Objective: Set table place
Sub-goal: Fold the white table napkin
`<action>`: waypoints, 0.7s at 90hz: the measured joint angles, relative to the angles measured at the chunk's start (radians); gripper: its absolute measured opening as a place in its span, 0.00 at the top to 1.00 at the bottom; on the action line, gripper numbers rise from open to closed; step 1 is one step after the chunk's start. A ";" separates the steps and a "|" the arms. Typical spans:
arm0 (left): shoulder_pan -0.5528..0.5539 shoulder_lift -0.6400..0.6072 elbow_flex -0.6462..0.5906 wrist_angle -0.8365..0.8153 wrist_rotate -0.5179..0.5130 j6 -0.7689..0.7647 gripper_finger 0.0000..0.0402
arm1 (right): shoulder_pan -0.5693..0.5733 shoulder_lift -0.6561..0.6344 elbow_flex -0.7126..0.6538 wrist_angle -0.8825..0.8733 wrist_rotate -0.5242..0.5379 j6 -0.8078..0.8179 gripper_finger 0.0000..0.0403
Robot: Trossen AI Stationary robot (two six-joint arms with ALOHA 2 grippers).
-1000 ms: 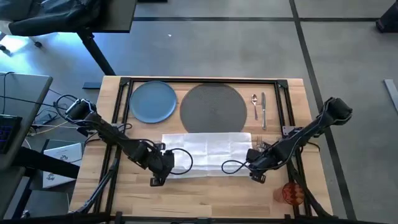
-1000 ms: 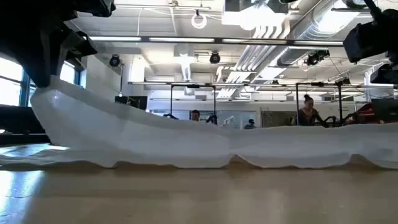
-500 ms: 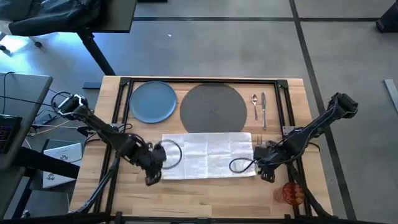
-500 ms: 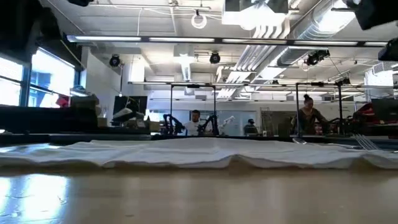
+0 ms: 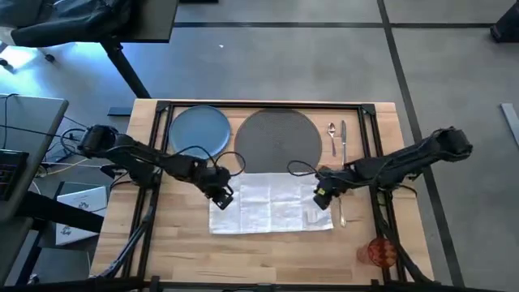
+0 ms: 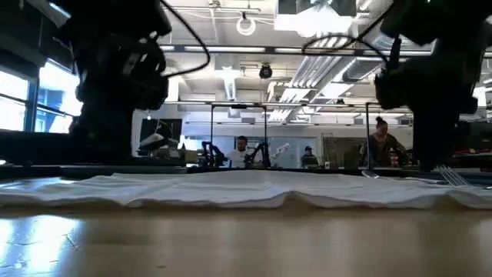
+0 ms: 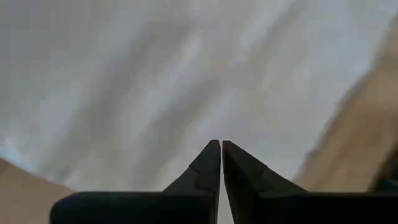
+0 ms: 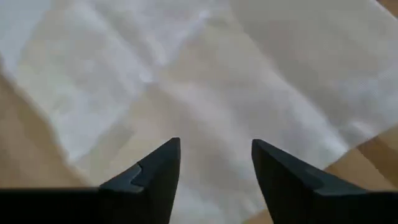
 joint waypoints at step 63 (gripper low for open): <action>0.063 -0.090 0.156 -0.357 -0.119 0.394 1.00 | 0.215 0.131 0.305 -0.283 -0.022 0.451 0.59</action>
